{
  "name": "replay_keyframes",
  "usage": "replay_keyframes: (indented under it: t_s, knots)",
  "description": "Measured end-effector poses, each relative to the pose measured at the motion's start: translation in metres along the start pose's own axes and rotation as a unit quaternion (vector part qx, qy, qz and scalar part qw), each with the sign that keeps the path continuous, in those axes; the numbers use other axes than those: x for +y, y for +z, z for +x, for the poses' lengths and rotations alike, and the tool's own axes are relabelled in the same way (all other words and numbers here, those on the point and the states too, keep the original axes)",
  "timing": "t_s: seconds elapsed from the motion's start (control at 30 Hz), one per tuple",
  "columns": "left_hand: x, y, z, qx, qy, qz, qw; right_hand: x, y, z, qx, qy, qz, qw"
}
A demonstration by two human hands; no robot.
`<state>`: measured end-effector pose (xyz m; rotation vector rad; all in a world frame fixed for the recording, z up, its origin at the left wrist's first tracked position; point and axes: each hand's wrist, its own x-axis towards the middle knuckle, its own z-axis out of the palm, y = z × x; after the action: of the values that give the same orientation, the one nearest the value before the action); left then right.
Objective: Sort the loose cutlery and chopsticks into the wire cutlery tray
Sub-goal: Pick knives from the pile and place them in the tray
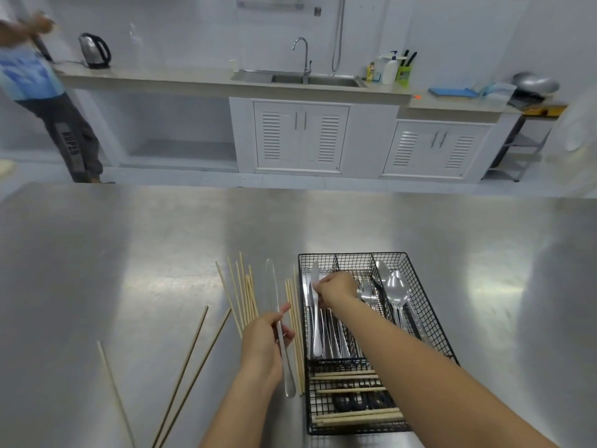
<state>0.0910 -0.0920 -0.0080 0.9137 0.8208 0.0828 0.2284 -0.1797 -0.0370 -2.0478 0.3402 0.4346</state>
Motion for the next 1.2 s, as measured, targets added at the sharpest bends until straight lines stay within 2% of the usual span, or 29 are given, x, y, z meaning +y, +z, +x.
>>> replay_keyframes:
  t_s: [0.2,0.33,0.4,0.47,0.5,0.57,0.6,0.67,0.73,0.83,0.93,1.07,1.2]
  knots:
    - [-0.001,-0.004,-0.004,-0.007,0.01,0.0,1.0,0.005,0.02,-0.005,0.032,-0.003,-0.083,0.996]
    - [-0.002,-0.001,-0.004,0.006,0.024,-0.007,1.0,0.004,0.016,-0.008,0.027,-0.042,-0.183,0.982]
    - [-0.002,0.001,-0.003,0.014,0.028,0.017,0.999,0.0,0.007,-0.013,0.038,-0.084,-0.162,0.982]
    - [-0.001,0.004,-0.002,0.009,0.029,0.05,0.998,-0.002,-0.005,-0.02,0.038,-0.132,-0.084,0.987]
    - [0.0,0.006,-0.002,-0.004,0.029,0.059,0.998,-0.003,-0.013,-0.024,0.01,-0.137,-0.016,0.99]
    - [0.001,0.015,-0.001,-0.037,0.028,0.076,0.996,-0.009,-0.034,-0.033,-0.143,-0.086,0.129,0.977]
    - [0.002,0.02,0.0,-0.049,0.027,0.087,0.995,-0.011,-0.045,-0.036,-0.214,-0.059,0.168,0.96]
    - [0.001,0.033,-0.001,-0.064,0.026,0.094,0.993,-0.015,-0.061,-0.038,-0.273,-0.059,0.183,0.943]
    - [-0.002,0.045,-0.003,-0.067,0.032,0.1,0.992,-0.017,-0.068,-0.037,-0.248,-0.075,0.163,0.952]
    - [-0.006,0.054,-0.003,-0.061,0.055,0.121,0.989,-0.023,-0.074,-0.032,-0.182,-0.055,0.156,0.969]
    - [-0.008,0.045,0.001,-0.045,0.062,0.117,0.99,-0.033,-0.079,-0.022,-0.093,-0.061,0.153,0.982]
    - [-0.008,0.014,0.005,0.025,0.027,0.026,0.999,-0.027,-0.064,-0.011,0.015,-0.06,0.103,0.993]
    - [-0.004,-0.014,0.004,0.071,0.019,-0.046,0.996,-0.009,-0.042,-0.004,0.043,-0.048,0.028,0.998]
